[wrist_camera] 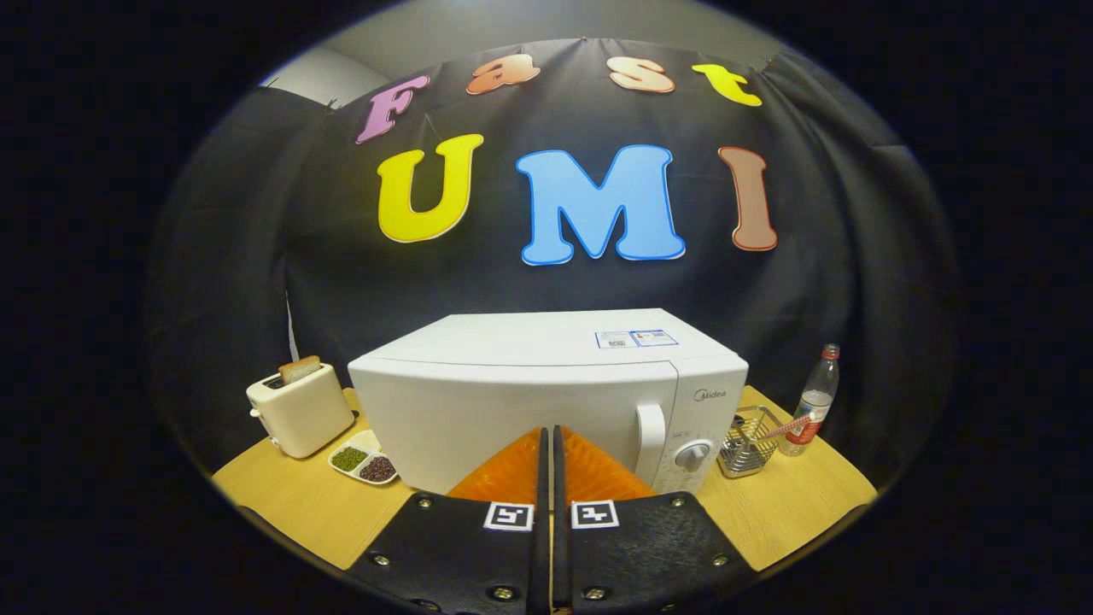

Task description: Open the microwave, put the food inside, and close the microwave door.

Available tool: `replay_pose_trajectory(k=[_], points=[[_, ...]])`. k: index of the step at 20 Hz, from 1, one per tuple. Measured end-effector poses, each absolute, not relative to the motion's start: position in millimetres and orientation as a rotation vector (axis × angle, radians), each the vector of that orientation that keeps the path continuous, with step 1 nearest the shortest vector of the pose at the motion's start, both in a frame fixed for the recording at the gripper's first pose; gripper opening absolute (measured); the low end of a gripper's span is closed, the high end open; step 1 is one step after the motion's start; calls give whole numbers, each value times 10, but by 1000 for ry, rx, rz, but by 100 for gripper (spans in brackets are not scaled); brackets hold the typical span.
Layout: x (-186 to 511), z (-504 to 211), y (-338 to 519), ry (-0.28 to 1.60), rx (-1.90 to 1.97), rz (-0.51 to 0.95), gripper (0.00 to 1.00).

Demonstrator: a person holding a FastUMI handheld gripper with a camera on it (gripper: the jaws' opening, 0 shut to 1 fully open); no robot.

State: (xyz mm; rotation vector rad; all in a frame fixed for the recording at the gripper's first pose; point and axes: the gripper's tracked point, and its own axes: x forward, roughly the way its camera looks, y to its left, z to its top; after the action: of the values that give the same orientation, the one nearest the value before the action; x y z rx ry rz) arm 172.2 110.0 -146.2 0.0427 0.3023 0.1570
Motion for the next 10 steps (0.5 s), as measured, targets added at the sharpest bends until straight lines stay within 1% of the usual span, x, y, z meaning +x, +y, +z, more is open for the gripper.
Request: replay_pose_trajectory(k=[10], points=[[620,-1028,822,245,64,119,2]])
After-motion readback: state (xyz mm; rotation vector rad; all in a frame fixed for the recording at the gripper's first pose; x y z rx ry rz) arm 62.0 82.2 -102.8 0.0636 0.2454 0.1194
